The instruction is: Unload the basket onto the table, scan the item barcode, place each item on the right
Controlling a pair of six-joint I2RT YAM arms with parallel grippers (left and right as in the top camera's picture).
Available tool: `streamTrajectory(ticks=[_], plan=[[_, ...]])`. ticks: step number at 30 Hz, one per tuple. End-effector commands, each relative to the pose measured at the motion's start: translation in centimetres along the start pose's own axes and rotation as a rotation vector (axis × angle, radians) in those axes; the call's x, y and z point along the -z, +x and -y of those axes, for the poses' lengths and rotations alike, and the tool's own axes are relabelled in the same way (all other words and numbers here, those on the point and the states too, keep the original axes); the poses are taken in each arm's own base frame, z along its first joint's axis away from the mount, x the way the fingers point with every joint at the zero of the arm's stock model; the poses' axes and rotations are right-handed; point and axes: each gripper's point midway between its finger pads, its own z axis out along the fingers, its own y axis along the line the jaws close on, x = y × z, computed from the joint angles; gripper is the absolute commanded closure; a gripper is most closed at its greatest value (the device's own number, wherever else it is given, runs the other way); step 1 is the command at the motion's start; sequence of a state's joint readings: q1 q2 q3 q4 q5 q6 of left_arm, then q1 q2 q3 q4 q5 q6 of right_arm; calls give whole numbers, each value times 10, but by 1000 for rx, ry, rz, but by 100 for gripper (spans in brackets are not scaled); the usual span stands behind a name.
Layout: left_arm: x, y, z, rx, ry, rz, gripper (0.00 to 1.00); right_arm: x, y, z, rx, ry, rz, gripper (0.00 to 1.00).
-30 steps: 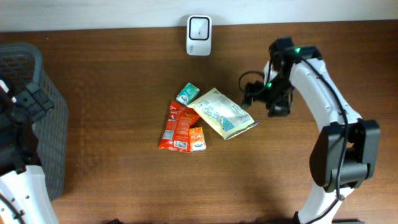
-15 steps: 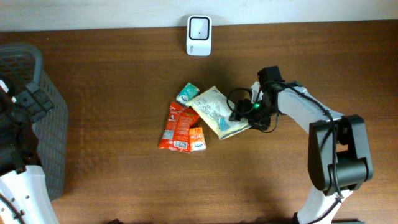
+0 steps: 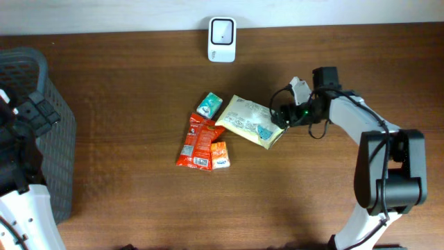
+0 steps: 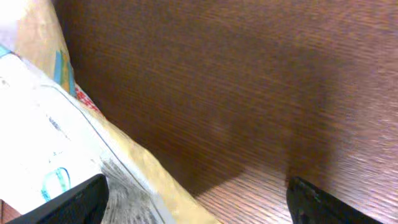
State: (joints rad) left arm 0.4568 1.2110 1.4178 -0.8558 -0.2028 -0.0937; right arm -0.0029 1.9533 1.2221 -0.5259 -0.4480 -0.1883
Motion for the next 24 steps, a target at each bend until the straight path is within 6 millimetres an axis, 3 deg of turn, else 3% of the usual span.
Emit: streamTrajectory(ticks=[1, 4, 7, 11, 14, 16, 18, 19, 21, 24], plan=[[0, -2, -2, -9, -7, 4, 1, 21, -19, -14, -15, -165, 70, 8], [0, -2, -2, -9, -7, 4, 1, 27, -16, -34, -219, -309, 46, 7], [0, -2, -2, -9, -7, 4, 1, 19, 0, -52, -382, -339, -49, 3], [0, -2, -2, -9, -7, 4, 1, -8, 33, -41, -730, -90, -168, 1], [0, -2, -2, -9, -7, 4, 1, -31, 35, -49, -765, -70, -133, 0], [0, -2, -2, -9, -7, 4, 1, -45, 35, -52, -775, -81, -112, 32], [0, -2, -2, -9, -7, 4, 1, -48, 38, -50, -799, -83, -118, 84], [0, -2, -2, -9, -7, 4, 1, -47, 37, -49, -804, -85, -117, 96], [0, -2, -2, -9, -7, 4, 1, -46, 34, -48, -767, -99, -103, 96], [0, -2, -2, -9, -7, 4, 1, -41, 18, -63, -581, -243, -62, 96]])
